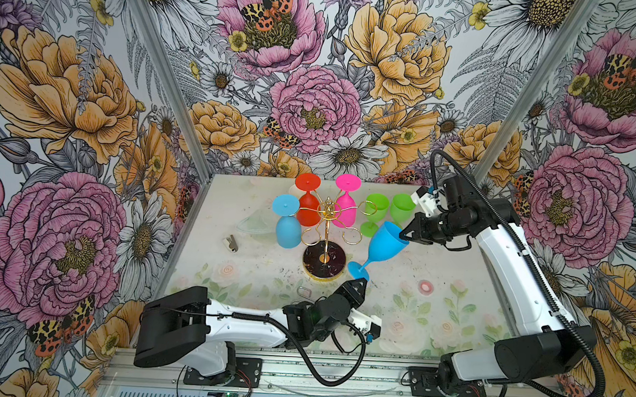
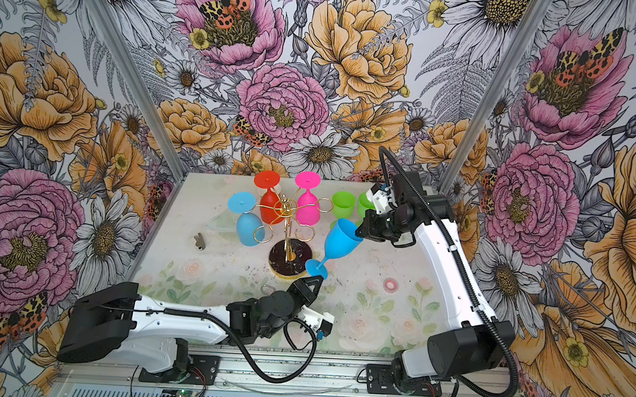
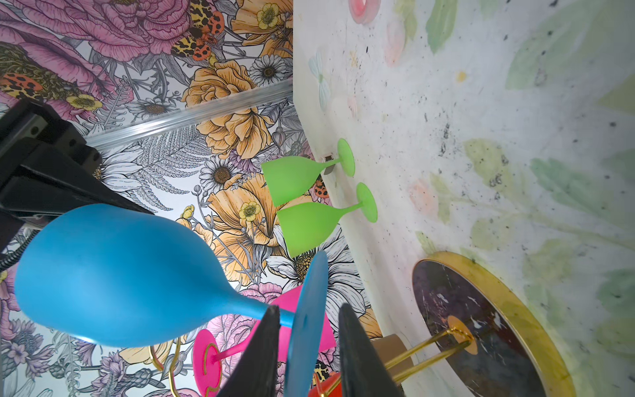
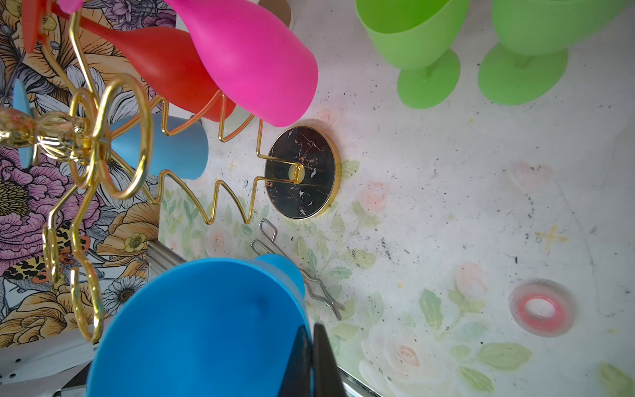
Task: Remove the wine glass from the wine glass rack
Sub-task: 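Carry the blue glass toward the green glasses with the right gripper while the left withdraws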
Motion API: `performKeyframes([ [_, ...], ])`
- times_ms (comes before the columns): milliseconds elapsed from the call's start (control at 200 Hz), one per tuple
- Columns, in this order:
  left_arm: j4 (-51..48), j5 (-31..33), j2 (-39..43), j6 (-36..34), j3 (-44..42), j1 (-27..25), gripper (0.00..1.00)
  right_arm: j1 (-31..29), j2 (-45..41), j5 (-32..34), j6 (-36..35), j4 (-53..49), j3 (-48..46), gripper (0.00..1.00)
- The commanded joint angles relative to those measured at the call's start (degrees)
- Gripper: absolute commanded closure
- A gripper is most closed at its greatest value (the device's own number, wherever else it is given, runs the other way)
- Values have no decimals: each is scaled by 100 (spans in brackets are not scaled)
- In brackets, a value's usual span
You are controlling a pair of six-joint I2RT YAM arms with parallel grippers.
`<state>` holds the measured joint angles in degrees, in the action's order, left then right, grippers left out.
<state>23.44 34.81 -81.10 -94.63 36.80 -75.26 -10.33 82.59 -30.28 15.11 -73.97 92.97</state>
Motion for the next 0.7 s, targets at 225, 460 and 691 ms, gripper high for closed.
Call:
performKeyframes([
  [225,-287,74,605,1593,-126,-408,27,-171,51,1533,-29,106,222,100],
  [460,-1036,121,1226,3482,178,-489,18,-698,167,2521,12,365,67,100],
  [691,-2973,652,1630,6024,1045,-491,14,-864,238,2848,242,1110,-349,100],
])
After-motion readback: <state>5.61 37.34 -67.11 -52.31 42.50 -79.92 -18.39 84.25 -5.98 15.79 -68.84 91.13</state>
